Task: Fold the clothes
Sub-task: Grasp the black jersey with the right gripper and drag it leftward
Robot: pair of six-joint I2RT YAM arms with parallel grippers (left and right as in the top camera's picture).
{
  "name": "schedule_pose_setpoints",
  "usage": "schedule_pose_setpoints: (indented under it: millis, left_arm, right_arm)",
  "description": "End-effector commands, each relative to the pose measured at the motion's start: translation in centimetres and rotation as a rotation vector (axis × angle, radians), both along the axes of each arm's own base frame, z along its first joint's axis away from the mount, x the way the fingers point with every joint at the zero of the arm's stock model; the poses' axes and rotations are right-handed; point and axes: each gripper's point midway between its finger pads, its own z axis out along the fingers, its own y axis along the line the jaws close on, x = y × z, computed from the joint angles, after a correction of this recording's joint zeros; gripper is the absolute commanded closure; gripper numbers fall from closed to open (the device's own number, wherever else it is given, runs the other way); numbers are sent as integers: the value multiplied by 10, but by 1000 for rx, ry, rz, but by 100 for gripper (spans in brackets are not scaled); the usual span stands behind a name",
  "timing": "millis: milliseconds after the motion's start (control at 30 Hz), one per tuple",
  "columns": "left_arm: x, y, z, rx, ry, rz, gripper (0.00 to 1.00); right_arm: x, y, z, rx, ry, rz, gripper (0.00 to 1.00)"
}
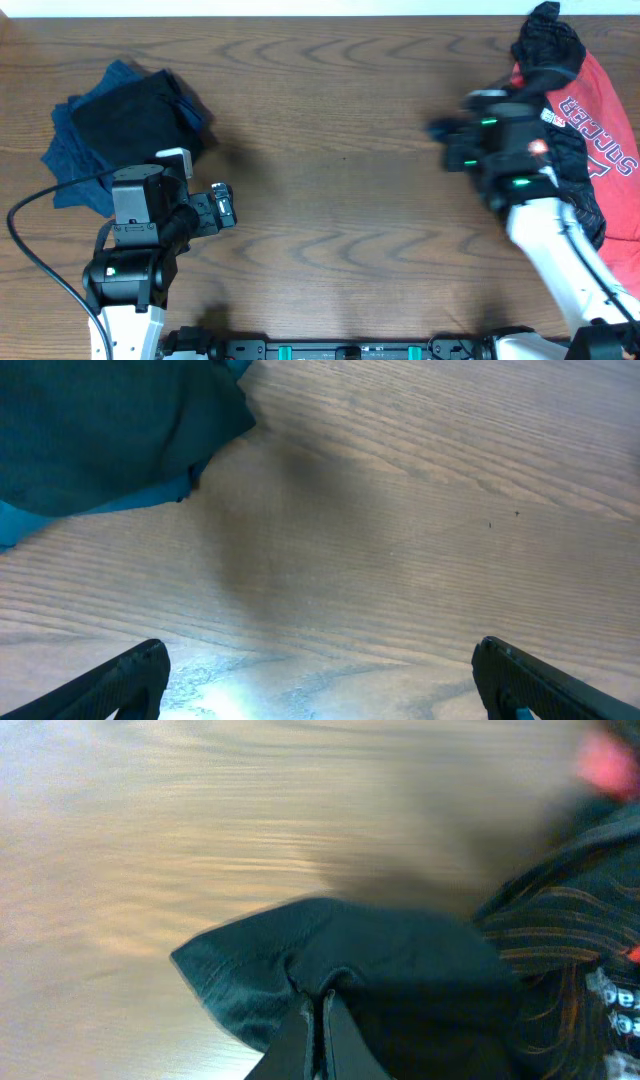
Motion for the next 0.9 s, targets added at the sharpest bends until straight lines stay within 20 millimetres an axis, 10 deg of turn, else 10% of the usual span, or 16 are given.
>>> schedule_pose_setpoints:
  millis: [0, 133, 267, 400, 867]
  left_arm:
    - [4, -1, 9, -7, -24, 1, 2]
    - [3, -1, 9, -7, -23, 1, 2]
    - [4, -1, 9, -7, -24, 1, 2]
    - [4, -1, 9, -7, -24, 1, 2]
    - [16, -45, -17, -267, 118, -95, 2]
  right_arm:
    - [-7, 69, 7, 31, -48, 131, 99]
    - [-18, 146, 19, 72, -152, 304, 97]
    - [-26, 171, 19, 35, -197, 355, 65]
    - [-4, 121, 30, -108, -256, 140, 24]
    - [-9, -83, 59, -244, -161, -351, 23]
